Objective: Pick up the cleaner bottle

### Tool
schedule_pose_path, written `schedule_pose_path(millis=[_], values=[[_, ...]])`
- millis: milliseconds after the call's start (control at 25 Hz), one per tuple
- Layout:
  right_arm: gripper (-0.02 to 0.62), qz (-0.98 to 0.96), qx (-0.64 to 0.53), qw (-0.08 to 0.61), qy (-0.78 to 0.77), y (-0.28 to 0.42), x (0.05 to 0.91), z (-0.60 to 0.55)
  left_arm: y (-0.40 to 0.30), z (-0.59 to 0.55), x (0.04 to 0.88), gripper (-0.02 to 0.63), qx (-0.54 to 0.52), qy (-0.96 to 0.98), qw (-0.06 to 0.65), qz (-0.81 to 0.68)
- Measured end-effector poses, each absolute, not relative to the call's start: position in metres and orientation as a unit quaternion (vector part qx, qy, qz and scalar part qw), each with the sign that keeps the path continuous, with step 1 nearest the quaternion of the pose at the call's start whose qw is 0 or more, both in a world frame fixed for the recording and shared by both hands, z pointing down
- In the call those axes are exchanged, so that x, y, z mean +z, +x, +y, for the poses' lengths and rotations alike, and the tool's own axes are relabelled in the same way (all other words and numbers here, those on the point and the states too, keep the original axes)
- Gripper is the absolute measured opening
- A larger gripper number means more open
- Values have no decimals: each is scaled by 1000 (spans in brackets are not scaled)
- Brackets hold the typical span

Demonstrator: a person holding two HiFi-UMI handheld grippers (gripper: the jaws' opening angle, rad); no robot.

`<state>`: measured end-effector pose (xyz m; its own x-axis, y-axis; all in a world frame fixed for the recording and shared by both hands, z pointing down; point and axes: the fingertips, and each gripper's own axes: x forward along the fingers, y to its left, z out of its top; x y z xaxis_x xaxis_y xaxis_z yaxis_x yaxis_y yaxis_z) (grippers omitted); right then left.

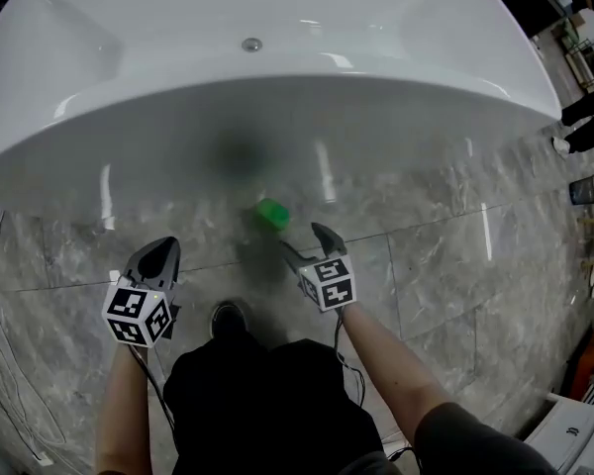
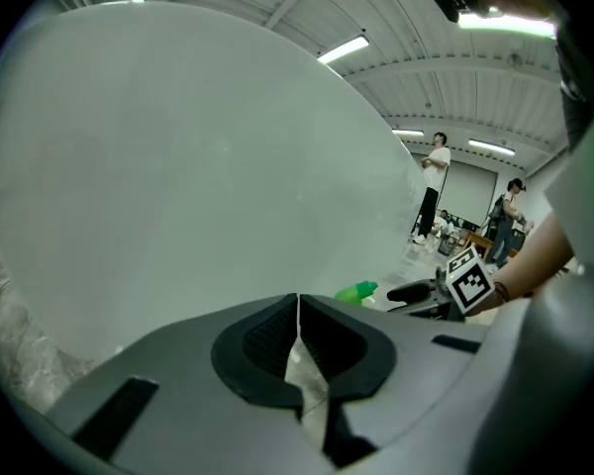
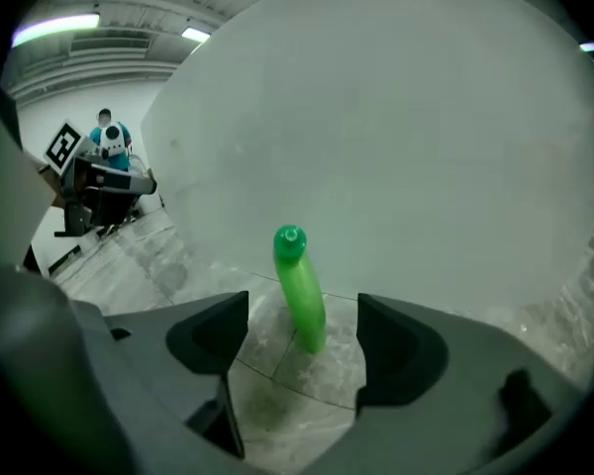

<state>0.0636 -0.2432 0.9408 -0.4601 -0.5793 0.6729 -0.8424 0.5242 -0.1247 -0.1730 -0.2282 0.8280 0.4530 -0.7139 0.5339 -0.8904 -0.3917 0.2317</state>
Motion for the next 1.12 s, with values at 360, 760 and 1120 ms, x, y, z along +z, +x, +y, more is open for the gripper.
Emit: schedule_pose_path(millis=[360,760,1120], values=[[325,-854,180,277,402,44,1015,-270,-163,-258,890,17,157,832,215,-486],[325,-874,158,272,370,13,1055,-293,-152,-278,922,17,134,827,245,-488],[325,-870,151,237,405,0,1064,-311,-171,-286,934,17,142,823,252,-489]])
